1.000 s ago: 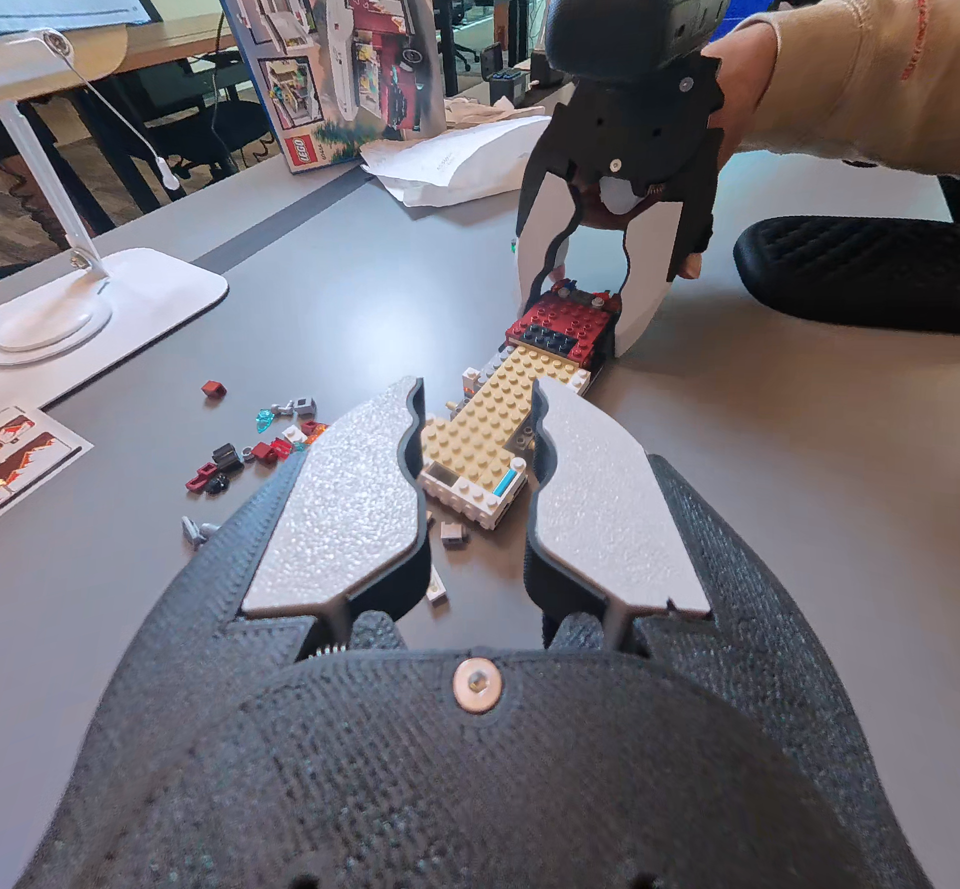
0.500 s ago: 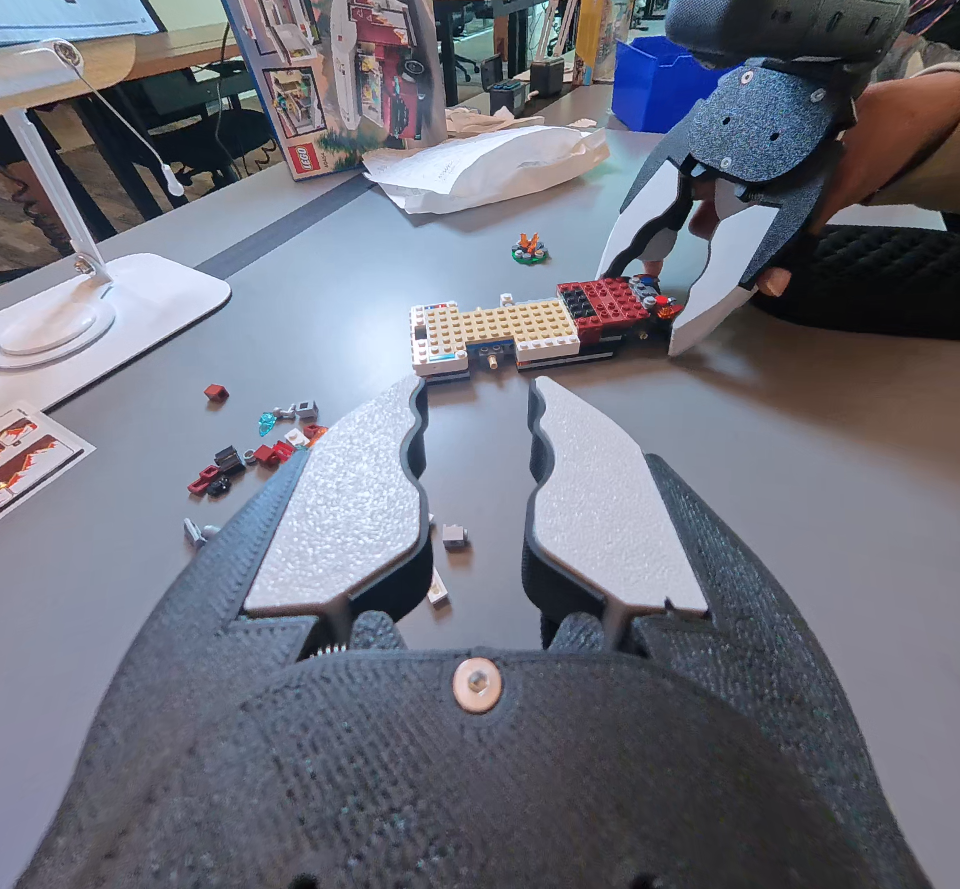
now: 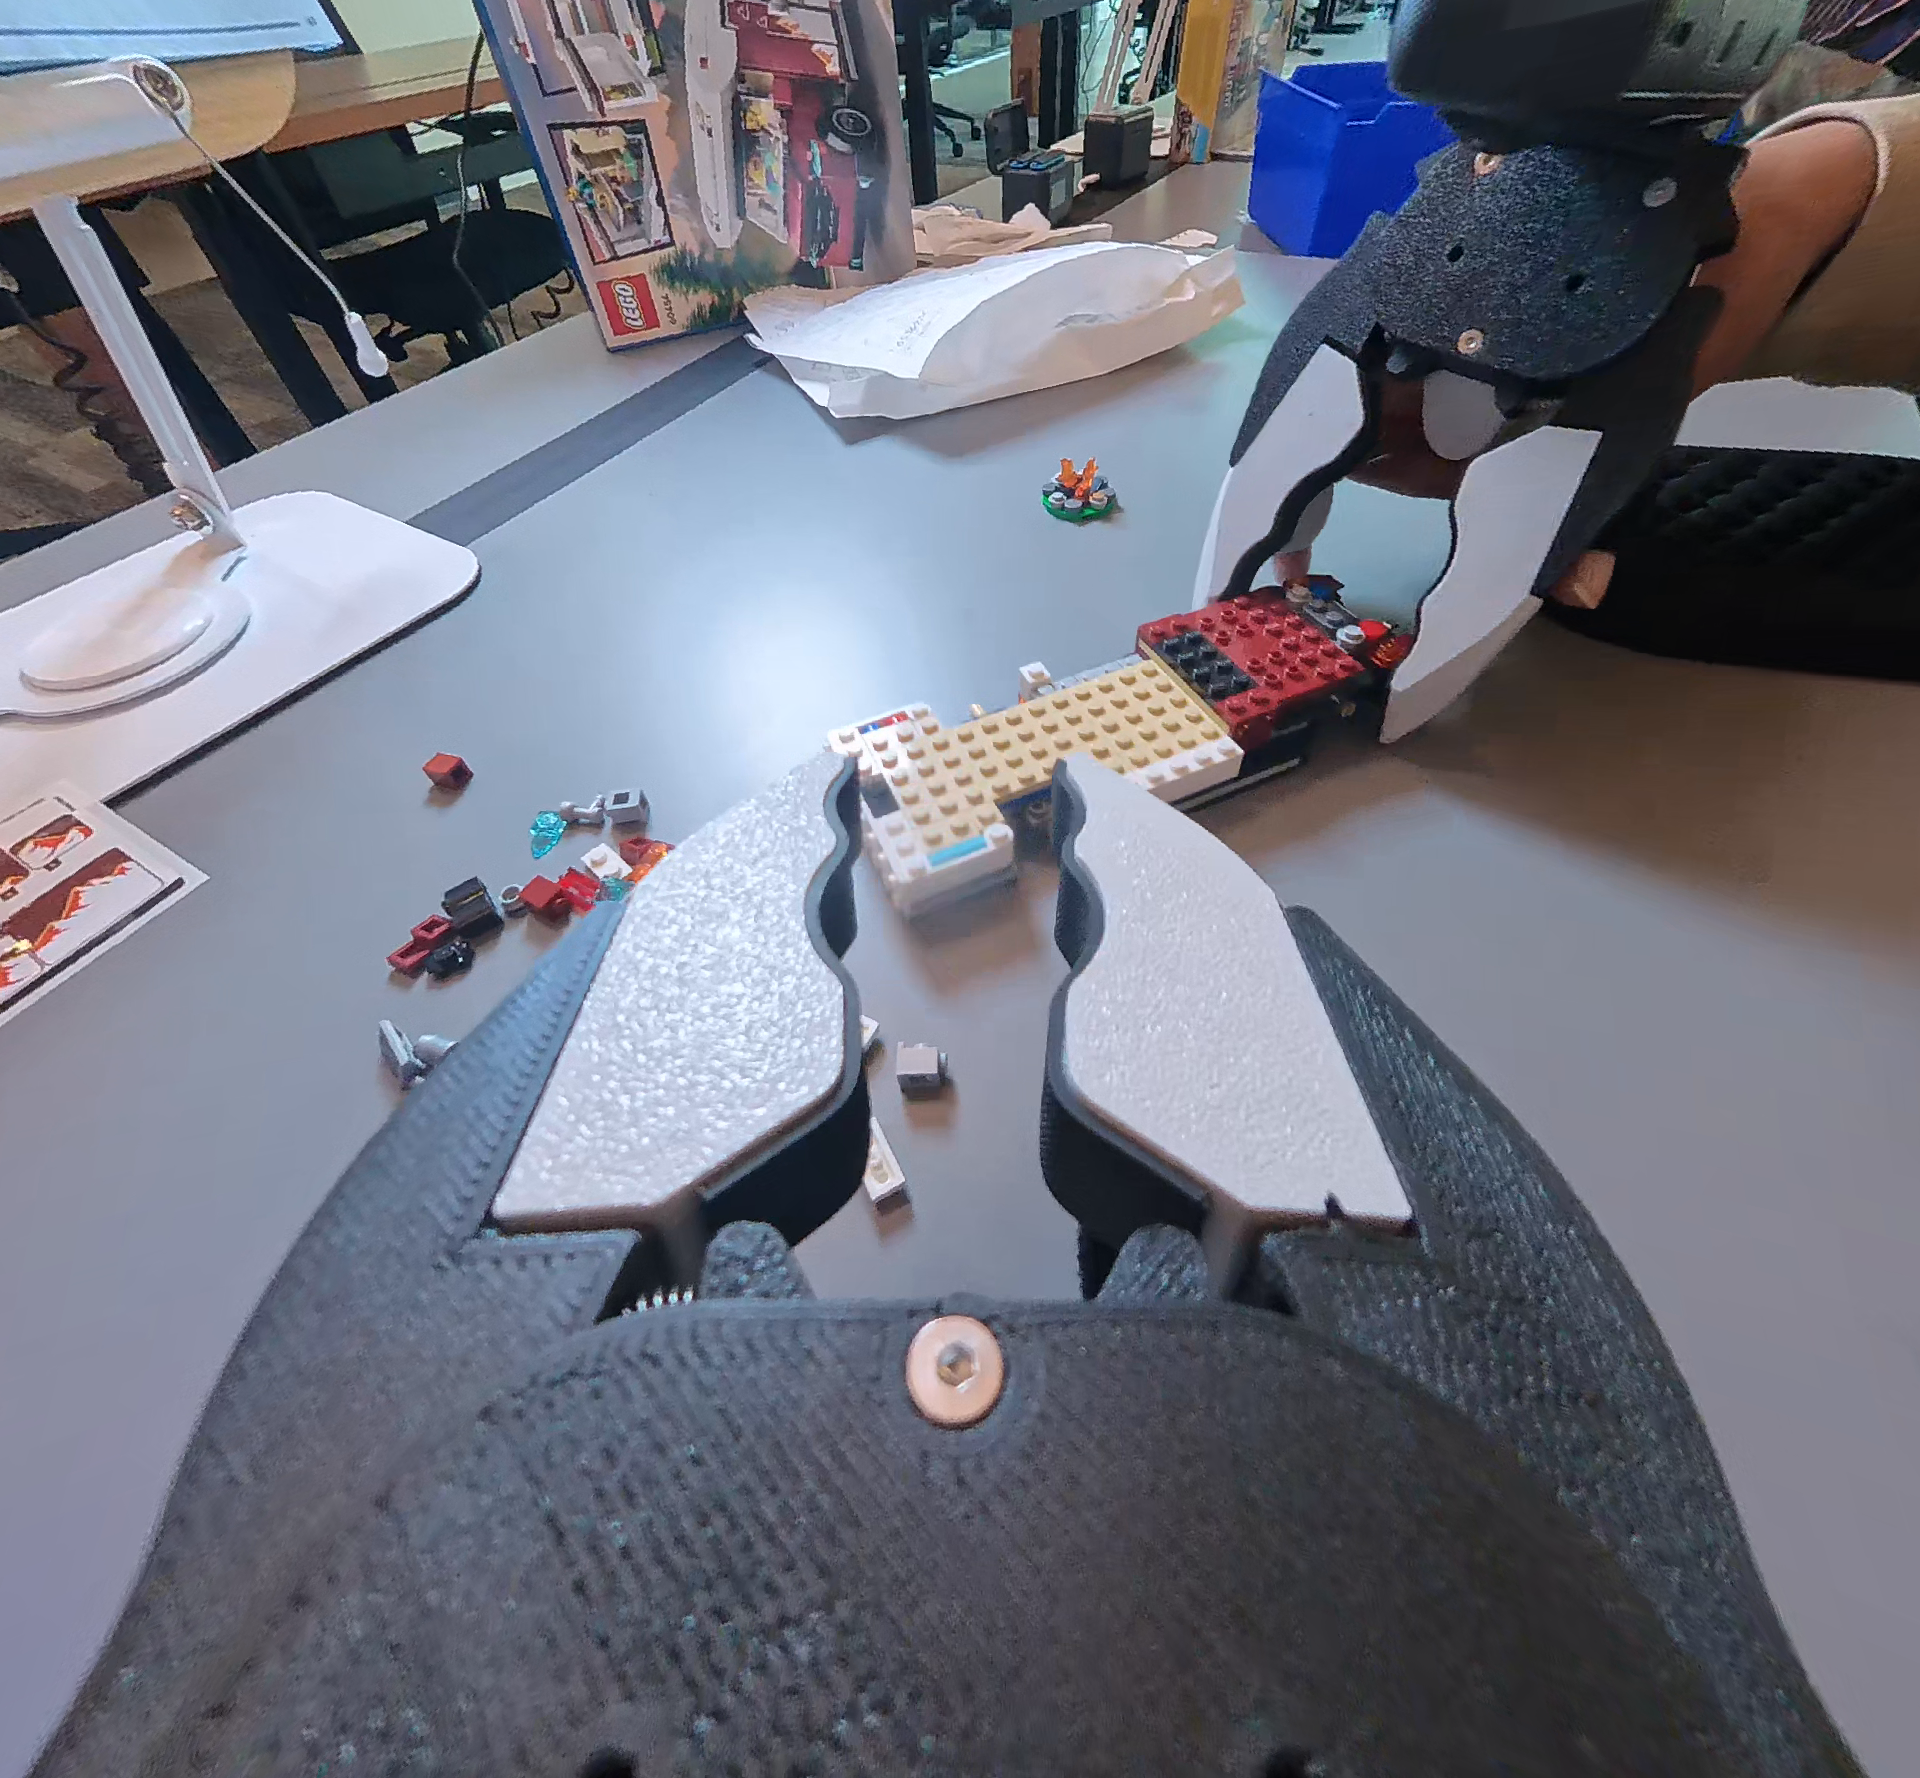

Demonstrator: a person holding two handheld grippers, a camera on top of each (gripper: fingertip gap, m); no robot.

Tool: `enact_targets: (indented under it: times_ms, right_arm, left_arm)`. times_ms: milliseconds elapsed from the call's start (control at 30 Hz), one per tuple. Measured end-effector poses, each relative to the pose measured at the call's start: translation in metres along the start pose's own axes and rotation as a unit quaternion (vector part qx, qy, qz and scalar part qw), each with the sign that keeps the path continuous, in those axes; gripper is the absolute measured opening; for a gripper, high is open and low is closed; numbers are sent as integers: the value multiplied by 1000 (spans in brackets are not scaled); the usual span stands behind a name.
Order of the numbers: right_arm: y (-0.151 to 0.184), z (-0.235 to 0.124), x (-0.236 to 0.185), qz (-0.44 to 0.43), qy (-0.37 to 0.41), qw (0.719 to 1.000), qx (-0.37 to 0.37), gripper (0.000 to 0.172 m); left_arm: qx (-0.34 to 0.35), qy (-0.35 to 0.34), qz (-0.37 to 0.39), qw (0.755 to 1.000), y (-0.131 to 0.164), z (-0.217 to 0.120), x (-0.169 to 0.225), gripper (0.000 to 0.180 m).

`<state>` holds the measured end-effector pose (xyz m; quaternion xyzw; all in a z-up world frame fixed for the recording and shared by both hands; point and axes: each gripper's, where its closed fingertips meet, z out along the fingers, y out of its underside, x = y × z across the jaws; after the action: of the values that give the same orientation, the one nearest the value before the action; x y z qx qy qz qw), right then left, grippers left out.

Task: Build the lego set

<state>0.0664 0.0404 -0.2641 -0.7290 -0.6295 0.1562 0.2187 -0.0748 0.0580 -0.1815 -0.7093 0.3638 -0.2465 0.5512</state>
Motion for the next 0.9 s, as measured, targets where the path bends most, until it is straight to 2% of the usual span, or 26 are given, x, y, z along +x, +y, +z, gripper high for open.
enact_targets:
  times_ms: [133,267,400,467,567,667,700,800,900]
  right_arm:
    - [-3,-2,-8,8,-11,1000,1,67]
    - [-26,-26,-8,20,-44,998,50,76]
    - [-59,-51,27,3,9,993,116,75]
    - [-82,-63,49,-18,46,984,174,72]
    - [-117,-80,89,-28,110,957,267,48]
    - [-151,-102,129,-14,177,910,376,5]
    - [-160,-108,140,-6,196,892,408,0]
    - [-187,-120,169,5,248,848,468,0]
    - [-218,-129,197,14,296,814,500,0]
  left_arm:
    - [1,-2,-3,1000,0,0,-2,35]
    - [-2,-5,-3,1000,2,0,-4,34]
    - [0,-9,-5,1000,2,0,-6,34]
    - [1,-13,-5,1000,2,0,-7,33]
    - [7,-25,1,1000,0,-1,-9,29]
    - [20,-43,7,999,-5,-5,-15,18]
    - [26,-49,8,998,-6,-7,-17,14]
    - [41,-66,12,997,-11,-12,-23,2]
    - [37,-78,12,996,-9,-13,-28,0]
